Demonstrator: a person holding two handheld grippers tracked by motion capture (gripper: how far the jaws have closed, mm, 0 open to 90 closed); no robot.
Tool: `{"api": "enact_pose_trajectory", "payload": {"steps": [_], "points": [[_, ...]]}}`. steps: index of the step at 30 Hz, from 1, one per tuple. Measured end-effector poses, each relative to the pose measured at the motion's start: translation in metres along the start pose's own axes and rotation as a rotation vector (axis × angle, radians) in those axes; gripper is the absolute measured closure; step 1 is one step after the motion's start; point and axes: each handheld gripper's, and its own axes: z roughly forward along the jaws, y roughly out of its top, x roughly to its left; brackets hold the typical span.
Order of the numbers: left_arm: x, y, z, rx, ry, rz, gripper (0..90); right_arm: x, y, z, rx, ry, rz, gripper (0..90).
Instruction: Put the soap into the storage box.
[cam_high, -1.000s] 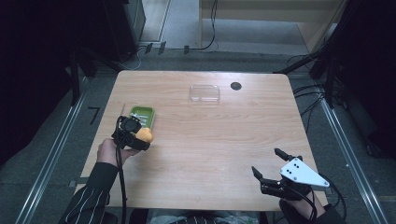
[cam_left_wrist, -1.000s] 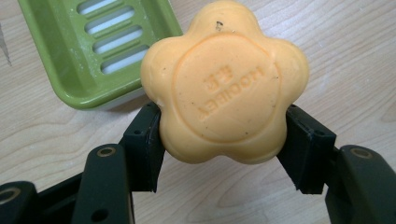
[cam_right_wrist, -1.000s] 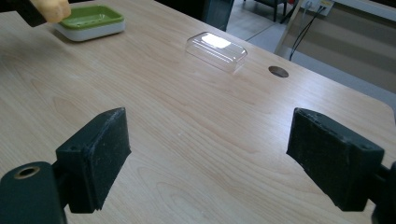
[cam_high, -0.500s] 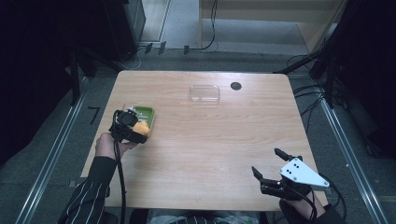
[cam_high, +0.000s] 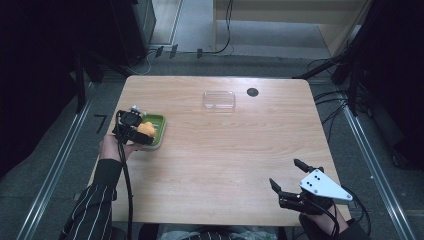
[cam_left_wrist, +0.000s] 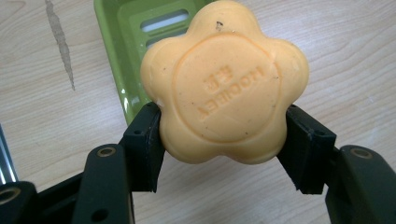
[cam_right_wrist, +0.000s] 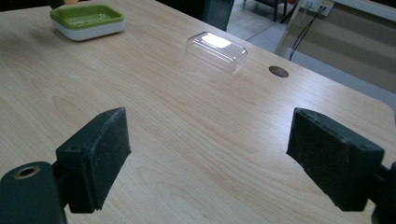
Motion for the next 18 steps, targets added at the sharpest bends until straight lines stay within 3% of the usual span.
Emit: {"api": "enact_pose_trajectory", "payload": {"steps": [8,18], "points": [[0.011,0.01,0.003,-0.001,-0.006,-0.018,39.3,0.0,0.0,0.0,0.0,0.001,0.0,13.4],[0.019,0.022,0.016,0.045,-0.006,-0.025,39.3,0.0,0.0,0.0,0.0,0.0,-0.001,13.5]]}}
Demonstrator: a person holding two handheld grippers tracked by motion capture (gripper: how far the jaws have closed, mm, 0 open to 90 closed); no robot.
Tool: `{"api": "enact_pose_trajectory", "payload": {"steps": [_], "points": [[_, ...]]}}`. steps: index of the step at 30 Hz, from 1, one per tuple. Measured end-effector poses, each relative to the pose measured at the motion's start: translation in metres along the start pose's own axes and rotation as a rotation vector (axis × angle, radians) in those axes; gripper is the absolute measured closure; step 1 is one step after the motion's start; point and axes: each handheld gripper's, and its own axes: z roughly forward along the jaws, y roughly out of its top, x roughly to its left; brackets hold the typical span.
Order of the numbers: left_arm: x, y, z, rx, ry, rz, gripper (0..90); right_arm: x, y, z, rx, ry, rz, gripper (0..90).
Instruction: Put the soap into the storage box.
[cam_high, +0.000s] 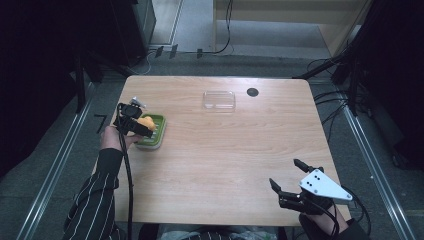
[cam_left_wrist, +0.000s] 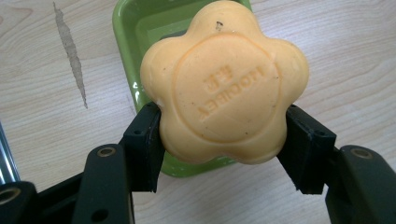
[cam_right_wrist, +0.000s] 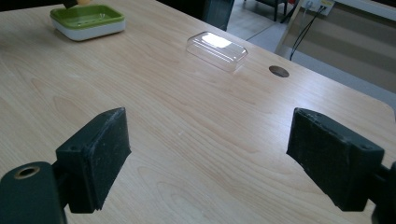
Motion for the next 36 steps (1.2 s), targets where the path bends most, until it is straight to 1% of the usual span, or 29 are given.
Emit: {"api": "enact_pose_trajectory", "payload": {"steps": [7,9,18,21,25,29,32,36], "points": [[0.002,0.006,0.011,0.031,0.001,-0.006,39.3,0.0,0.0,0.0,0.0,0.001,0.0,13.5],[0.001,0.007,0.014,0.049,-0.001,-0.005,39.3,0.0,0.0,0.0,0.0,0.001,0.002,13.4],[0.003,0.01,0.026,0.084,0.015,-0.025,39.3,0.0,0.0,0.0,0.0,0.001,0.001,13.4],[0.002,0.011,0.027,0.083,0.025,-0.033,39.2,0.0,0.0,0.0,-0.001,0.001,-0.001,13.4],[0.001,0.011,0.028,0.089,0.026,-0.035,39.2,0.0,0.0,0.0,-0.001,0.002,-0.001,13.4],[0.0,0.013,0.031,0.094,0.043,-0.038,39.1,0.0,0.0,0.0,-0.001,0.001,0.0,13.5],[0.0,0.013,0.035,0.104,0.038,-0.045,39.1,0.0,0.0,0.0,-0.001,0.001,0.001,13.4],[0.0,0.013,0.036,0.111,0.047,-0.048,39.1,0.0,0.0,0.0,-0.001,0.001,0.001,13.4]]}}
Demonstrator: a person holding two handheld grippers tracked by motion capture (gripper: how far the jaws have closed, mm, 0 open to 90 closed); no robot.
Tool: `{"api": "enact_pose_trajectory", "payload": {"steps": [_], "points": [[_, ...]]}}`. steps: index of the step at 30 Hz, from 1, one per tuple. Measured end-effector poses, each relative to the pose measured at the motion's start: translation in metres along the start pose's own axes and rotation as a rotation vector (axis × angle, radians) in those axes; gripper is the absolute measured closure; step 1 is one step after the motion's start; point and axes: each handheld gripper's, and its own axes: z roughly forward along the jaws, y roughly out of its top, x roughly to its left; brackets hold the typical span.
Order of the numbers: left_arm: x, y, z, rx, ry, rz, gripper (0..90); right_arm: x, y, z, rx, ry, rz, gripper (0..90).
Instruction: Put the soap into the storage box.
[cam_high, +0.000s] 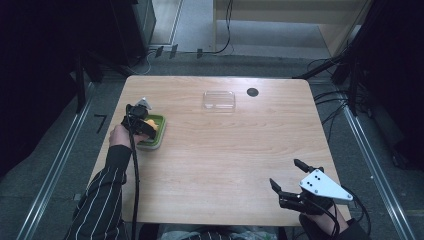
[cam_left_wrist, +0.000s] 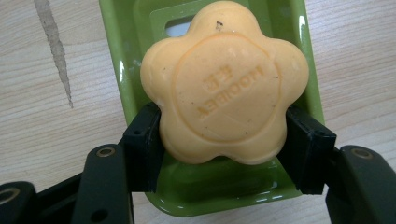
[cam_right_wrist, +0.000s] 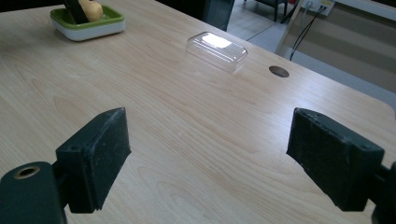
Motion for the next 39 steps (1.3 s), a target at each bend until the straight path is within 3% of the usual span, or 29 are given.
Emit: {"api": "enact_pose_trajectory", "payload": {"steps": [22,39], "points": [[-0.003,-0.001,0.001,-0.003,0.005,-0.008,34.0,0.0,0.0,0.0,-0.002,-0.001,0.0,13.4],[-0.01,-0.009,-0.016,-0.024,-0.003,0.017,13.8,0.0,0.0,-0.001,-0.002,-0.005,0.002,13.4]]}}
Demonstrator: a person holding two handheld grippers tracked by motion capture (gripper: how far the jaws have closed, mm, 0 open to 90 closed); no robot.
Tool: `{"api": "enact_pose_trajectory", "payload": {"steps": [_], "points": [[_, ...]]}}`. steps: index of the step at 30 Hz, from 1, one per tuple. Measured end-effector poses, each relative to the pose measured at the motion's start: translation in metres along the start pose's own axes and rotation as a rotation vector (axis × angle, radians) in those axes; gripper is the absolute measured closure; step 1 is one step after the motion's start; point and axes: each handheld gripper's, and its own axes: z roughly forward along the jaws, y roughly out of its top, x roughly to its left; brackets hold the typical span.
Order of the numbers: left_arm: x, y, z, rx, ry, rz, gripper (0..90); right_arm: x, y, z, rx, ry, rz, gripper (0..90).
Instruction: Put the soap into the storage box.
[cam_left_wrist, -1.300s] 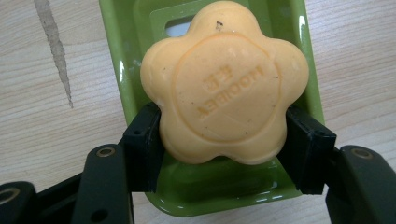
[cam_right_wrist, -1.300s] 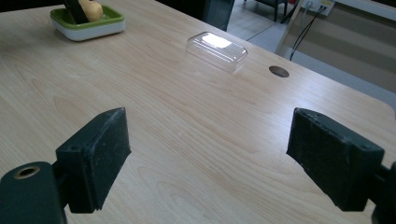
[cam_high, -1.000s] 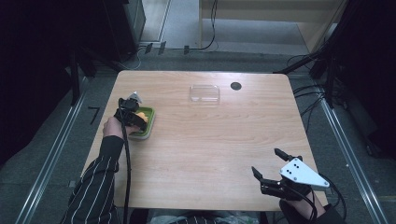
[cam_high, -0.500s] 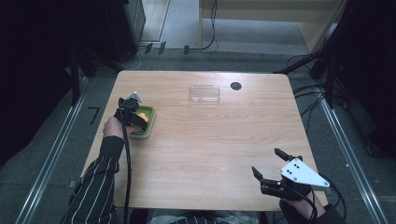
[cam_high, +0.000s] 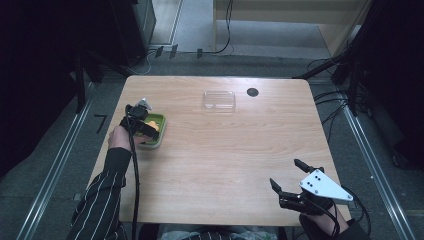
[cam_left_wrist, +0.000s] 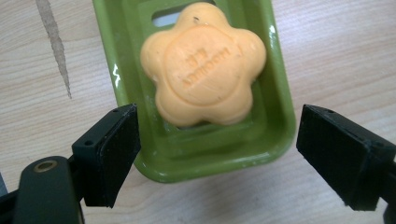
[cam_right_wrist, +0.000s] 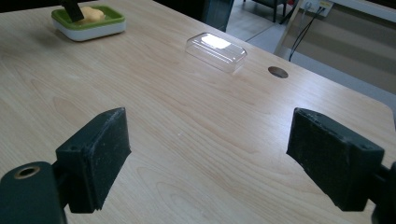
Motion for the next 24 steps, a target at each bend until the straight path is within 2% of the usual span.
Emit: {"api": "enact_pose_trajectory", "payload": {"steps": [10,15,24], "points": [[-0.005,-0.015,-0.008,-0.005,-0.004,0.011,11.5,0.0,0.0,0.0,0.0,0.0,0.0,13.5],[-0.009,-0.025,-0.012,0.003,-0.005,0.029,10.7,0.0,0.0,0.0,-0.002,-0.001,-0.001,13.4],[-0.022,-0.042,-0.018,0.01,-0.013,0.053,10.4,0.0,0.0,0.0,-0.003,0.0,0.001,13.4]]}}
